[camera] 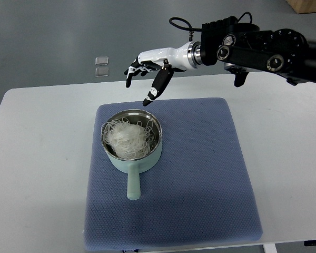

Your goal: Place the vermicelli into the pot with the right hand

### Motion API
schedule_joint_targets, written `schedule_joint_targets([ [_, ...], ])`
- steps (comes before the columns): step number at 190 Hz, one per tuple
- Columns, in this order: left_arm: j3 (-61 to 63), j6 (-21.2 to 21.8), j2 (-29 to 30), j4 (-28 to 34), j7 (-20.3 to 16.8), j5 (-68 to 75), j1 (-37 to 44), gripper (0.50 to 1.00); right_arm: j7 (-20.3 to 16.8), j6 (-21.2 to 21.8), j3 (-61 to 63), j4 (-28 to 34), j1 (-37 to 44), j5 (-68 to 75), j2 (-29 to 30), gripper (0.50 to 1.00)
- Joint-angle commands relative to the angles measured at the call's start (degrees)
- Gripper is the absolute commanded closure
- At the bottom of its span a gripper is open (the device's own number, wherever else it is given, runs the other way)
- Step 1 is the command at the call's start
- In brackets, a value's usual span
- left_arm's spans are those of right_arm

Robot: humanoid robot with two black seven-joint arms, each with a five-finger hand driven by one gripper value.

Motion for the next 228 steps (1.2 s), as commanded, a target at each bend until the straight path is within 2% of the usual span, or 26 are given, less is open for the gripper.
schedule_joint_targets([
  [1,0.0,0.0,0.0,-0.1,0.0,0.0,0.0,0.5,0.1,-0.3,6.3,-0.3,-3.2,2.0,-5.1,0.572],
  [20,0.0,0.0,0.0,-0.2,0.0,0.1,0.0,0.5,0.2,-1.4,16.4,-1.1,-10.5,7.4,-8.9,0.572],
  [40,0.0,0.0,0.0,-0.2,0.0,0.2,0.0,0.5,0.5,-4.6,26.9,-3.8,-18.3,11.9,-8.8,0.572],
  [50,0.0,0.0,0.0,-0.2,0.0,0.2,0.0,0.5,2.1,-6.9,34.6,-5.5,-23.4,13.9,-7.6,0.57],
  [72,0.0,0.0,0.0,-0.2,0.0,0.2,0.0,0.5,5.9,-9.4,51.3,-8.6,-33.2,15.4,-2.3,0.57],
  [111,0.0,-0.1,0.0,-0.3,0.0,0.2,0.0,0.5,7.6,-9.9,72.4,-17.7,-42.3,15.5,8.0,0.572],
  [155,0.0,0.0,0.0,-0.6,0.0,0.2,0.0,0.5,9.6,-10.1,75.4,-20.6,-45.1,15.6,9.6,0.57],
  [228,0.0,0.0,0.0,-0.6,0.0,0.1,0.0,0.5,9.6,-10.5,75.2,-21.1,-46.2,17.5,9.9,0.57],
])
